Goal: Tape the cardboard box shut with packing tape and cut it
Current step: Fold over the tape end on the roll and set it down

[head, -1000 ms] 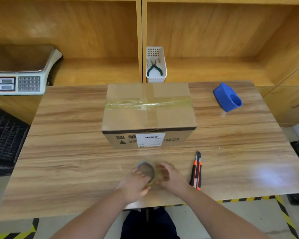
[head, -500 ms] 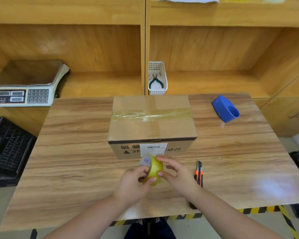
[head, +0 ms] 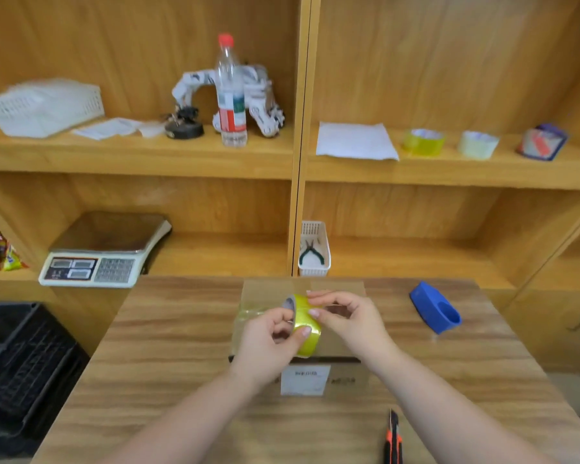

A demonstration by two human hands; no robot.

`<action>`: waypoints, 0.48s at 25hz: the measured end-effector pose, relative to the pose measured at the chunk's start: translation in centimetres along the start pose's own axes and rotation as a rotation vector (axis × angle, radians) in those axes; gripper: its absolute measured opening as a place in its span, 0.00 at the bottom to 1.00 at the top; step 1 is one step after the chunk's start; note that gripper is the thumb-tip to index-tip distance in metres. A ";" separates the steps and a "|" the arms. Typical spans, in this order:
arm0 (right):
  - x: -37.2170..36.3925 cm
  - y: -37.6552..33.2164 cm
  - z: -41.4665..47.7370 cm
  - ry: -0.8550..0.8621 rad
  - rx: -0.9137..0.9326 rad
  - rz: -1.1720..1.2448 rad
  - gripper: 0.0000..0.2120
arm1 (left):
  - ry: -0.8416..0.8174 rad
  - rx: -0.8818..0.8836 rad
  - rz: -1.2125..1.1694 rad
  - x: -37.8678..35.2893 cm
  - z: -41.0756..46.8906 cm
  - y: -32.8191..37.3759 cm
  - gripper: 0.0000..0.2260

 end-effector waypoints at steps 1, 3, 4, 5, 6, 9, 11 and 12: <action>0.2 -1.3 1.0 0.034 0.012 -0.024 0.04 | 0.010 -0.029 0.011 0.1 1.0 1.0 0.03; 0.7 -4.0 3.2 0.085 0.062 -0.111 0.02 | 0.053 -0.064 0.009 0.3 3.5 2.9 0.02; 0.9 -5.4 4.2 0.103 0.097 -0.180 0.03 | 0.076 -0.065 0.002 0.4 4.8 3.7 0.03; 1.2 -6.8 5.1 0.122 0.129 -0.244 0.04 | 0.094 -0.066 -0.010 0.5 6.1 4.7 0.03; 1.5 -7.9 5.9 0.141 0.150 -0.301 0.04 | 0.114 -0.061 -0.019 0.5 7.3 5.5 0.05; 2.1 -11.2 8.0 0.192 0.202 -0.441 0.05 | 0.170 -0.082 0.011 0.4 10.1 8.4 0.08; 2.3 -12.8 8.7 0.227 0.233 -0.511 0.05 | 0.185 -0.080 0.035 0.2 11.1 9.9 0.09; 2.3 -13.5 8.8 0.236 0.244 -0.544 0.06 | 0.188 -0.074 0.057 0.1 11.5 10.2 0.11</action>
Point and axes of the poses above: each hand's wrist, its own z-axis towards the middle knuckle, its own x-axis out of the back of the hand, y = z × x, the point moved 2 cm from there along z, towards the middle knuckle, and after that the axes turned 4 degrees about -x, right-handed, at the moved point
